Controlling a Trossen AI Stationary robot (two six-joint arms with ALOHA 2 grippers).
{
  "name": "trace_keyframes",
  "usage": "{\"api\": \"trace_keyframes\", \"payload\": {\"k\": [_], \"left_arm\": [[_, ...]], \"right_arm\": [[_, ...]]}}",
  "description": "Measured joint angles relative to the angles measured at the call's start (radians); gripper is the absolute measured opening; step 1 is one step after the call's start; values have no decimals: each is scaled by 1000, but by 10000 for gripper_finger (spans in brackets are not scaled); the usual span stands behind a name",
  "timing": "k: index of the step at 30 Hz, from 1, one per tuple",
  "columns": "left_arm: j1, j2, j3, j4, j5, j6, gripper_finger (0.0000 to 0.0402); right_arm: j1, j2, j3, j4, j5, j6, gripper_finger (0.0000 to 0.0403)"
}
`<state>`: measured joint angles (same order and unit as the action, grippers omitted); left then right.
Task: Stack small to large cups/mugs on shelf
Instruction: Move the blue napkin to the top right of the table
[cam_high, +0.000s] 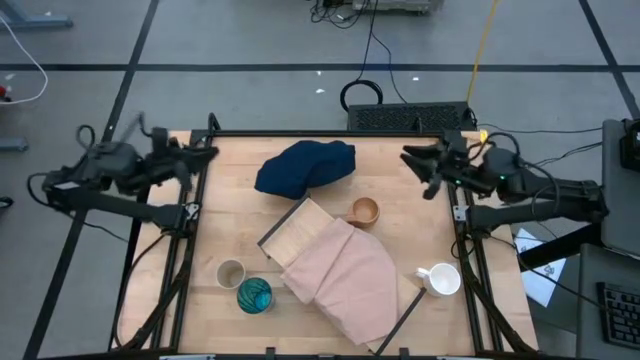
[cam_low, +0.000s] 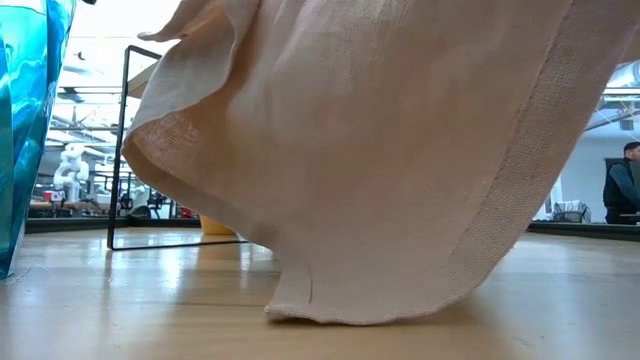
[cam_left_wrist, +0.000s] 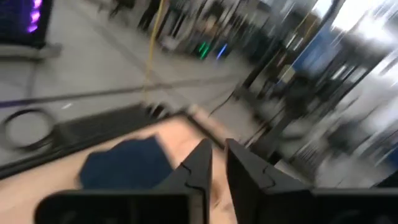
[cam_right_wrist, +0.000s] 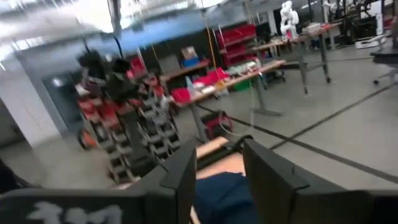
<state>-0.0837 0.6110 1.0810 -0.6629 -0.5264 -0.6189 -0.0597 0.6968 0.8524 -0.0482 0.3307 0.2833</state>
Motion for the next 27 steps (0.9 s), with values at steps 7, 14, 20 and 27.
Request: {"api": "trace_keyframes", "payload": {"k": [7,14,20,27], "left_arm": [[0,238,131,-135,1,79,134],[32,392,159,-367,74,74,165],[87,447,159,-504,180,16,164],[254,449,160,-511,552,236,144]], "right_arm": [[-1,106,69,-38,5,-55,145],[-1,102,69,-77,4,-7,146],[1,97,69,-140,-41,29,146],[0,97,69,-181,-76,48,146]]}}
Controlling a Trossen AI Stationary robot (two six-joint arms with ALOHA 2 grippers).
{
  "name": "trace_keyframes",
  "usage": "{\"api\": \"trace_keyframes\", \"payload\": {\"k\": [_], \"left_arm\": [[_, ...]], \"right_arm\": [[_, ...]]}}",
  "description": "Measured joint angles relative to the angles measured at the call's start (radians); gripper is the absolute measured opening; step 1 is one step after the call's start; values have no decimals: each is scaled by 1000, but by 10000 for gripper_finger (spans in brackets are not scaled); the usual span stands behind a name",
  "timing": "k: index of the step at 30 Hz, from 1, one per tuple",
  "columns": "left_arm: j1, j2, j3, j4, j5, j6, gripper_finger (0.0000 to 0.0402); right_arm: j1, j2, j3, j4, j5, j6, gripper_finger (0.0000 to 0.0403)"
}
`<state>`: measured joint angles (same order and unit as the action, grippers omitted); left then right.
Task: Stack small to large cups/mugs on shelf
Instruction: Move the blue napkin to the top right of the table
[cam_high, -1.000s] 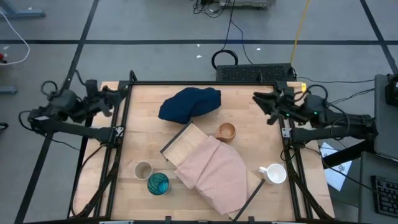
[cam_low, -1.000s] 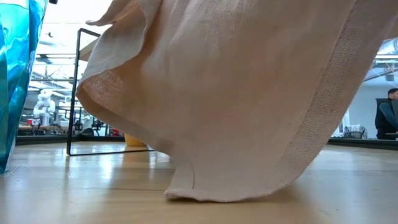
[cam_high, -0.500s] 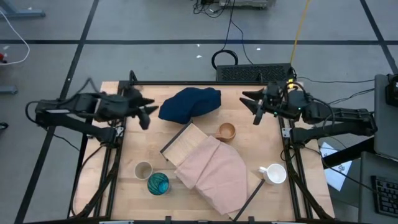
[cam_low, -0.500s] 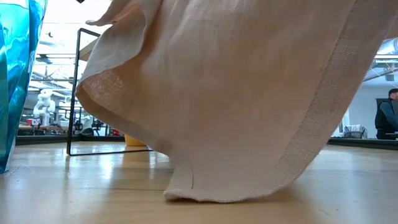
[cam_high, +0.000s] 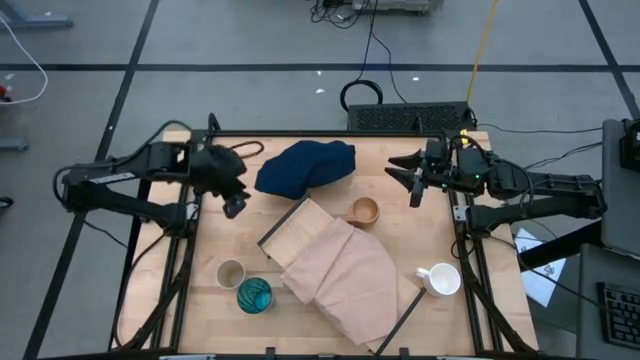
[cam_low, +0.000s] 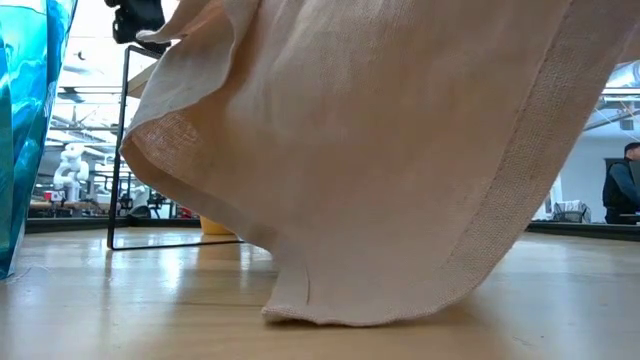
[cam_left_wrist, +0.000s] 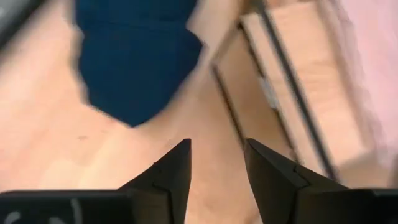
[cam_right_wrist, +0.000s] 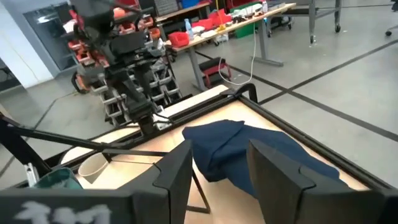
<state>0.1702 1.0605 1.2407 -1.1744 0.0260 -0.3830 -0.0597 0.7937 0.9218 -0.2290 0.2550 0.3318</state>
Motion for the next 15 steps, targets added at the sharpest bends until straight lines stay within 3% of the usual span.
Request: {"api": "trace_keyframes", "payload": {"k": [2,7,9,12,15], "left_arm": [[74,0,0,-3,93,68,138],[250,43,-1,5,117,241,139],[307,94,-3,1,174,290,140],[345,185,-3,-35,281,368,140],[346,271,-3,-63,286,446,140]], "right_arm": [[0,-1,0,2,0,-1,146],[0,2,0,-4,-2,2,146],[0,2,0,-5,-3,23,146],[0,2,0,-9,-14,47,146],[0,2,0,-9,-26,54,146]]}}
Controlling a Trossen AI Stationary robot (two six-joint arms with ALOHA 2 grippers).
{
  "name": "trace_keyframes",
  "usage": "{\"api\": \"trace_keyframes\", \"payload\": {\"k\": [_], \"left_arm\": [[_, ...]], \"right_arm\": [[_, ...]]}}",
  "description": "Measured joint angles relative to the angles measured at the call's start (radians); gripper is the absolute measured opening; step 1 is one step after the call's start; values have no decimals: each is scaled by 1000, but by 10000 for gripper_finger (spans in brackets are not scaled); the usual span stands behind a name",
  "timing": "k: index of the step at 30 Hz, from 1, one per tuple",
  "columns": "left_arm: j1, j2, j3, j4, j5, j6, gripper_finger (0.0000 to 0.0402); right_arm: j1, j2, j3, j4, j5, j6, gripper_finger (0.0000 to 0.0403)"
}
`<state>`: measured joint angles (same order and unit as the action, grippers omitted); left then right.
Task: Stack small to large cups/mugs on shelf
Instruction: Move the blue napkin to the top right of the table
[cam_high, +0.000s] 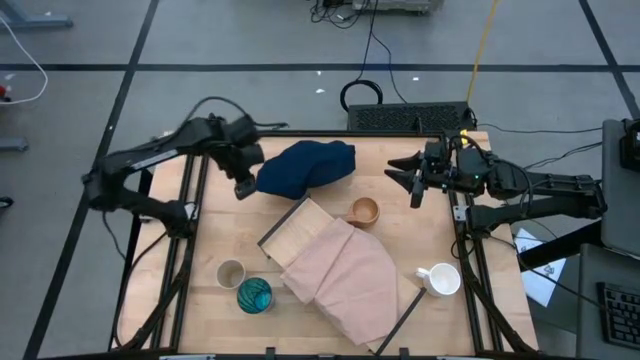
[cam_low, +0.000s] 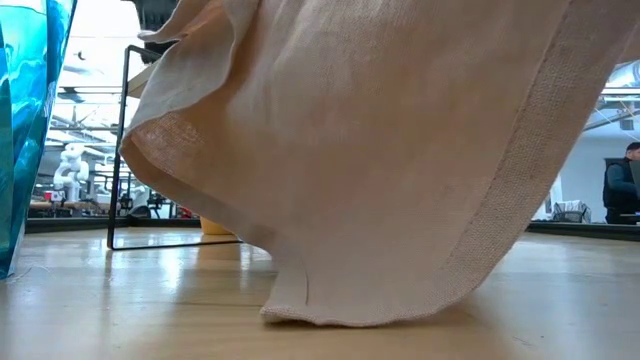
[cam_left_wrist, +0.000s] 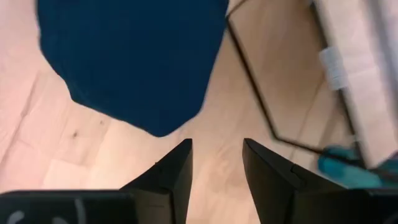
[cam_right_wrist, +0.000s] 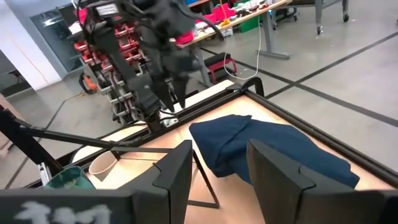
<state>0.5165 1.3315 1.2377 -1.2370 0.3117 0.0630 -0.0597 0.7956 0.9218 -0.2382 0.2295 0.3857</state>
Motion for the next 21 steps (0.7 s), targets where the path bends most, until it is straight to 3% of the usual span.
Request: {"api": "trace_keyframes", "payload": {"k": [4,12,21], "left_arm": [[-16,58,0,11,-12,24,140],[-65,89,0,31,-143,31,140],[-127,89,0,66,-145,-12,140]], "right_arm": [[0,-2,0,0,0,24,146],[0,-2,0,-1,0,14,146],[0,-2,0,-7,0,-6,146]]}}
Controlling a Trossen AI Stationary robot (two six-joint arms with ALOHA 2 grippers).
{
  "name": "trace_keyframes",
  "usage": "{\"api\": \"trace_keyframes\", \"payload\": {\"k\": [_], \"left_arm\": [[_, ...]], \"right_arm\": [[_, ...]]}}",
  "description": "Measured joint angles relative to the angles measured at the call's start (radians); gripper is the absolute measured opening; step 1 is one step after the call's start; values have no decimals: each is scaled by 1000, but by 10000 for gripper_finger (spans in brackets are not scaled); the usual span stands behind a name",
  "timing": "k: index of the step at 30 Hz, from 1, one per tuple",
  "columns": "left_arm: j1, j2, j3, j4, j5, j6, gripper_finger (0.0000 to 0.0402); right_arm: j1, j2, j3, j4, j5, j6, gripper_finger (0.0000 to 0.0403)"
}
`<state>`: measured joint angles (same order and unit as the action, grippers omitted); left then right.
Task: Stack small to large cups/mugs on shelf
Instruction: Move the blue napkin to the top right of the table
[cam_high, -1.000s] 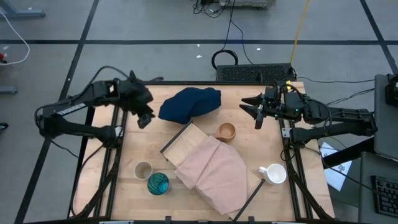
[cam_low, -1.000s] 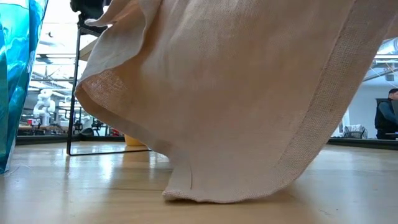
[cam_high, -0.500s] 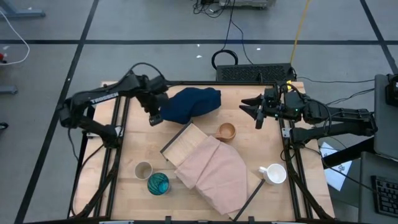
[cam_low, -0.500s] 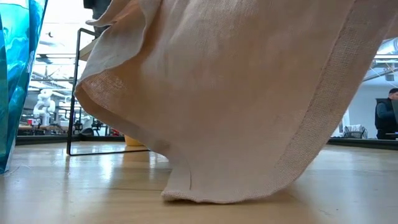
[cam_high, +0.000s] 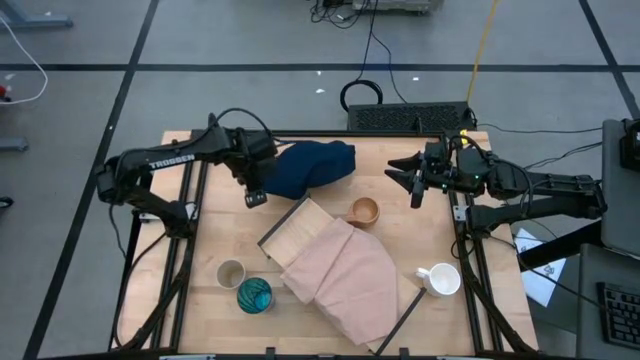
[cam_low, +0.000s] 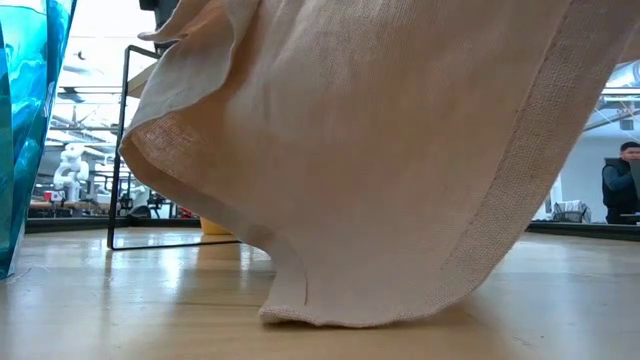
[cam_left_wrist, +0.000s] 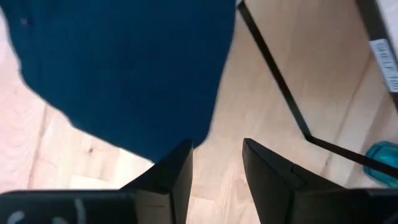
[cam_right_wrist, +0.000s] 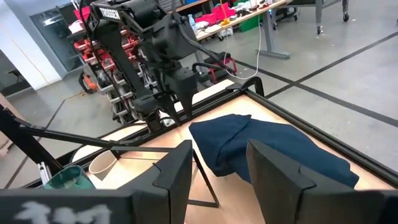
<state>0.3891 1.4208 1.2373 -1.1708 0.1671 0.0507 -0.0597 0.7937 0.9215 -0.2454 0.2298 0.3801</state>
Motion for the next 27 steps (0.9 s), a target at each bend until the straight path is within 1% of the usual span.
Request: {"api": "trace_keyframes", "payload": {"k": [9,27], "left_arm": [[-47,28,-2,20,-106,-7,141],[-84,110,-1,21,-103,-15,141]], "right_arm": [[0,-2,0,-12,0,0,146],[0,-33,0,-14,0,28,146]]}}
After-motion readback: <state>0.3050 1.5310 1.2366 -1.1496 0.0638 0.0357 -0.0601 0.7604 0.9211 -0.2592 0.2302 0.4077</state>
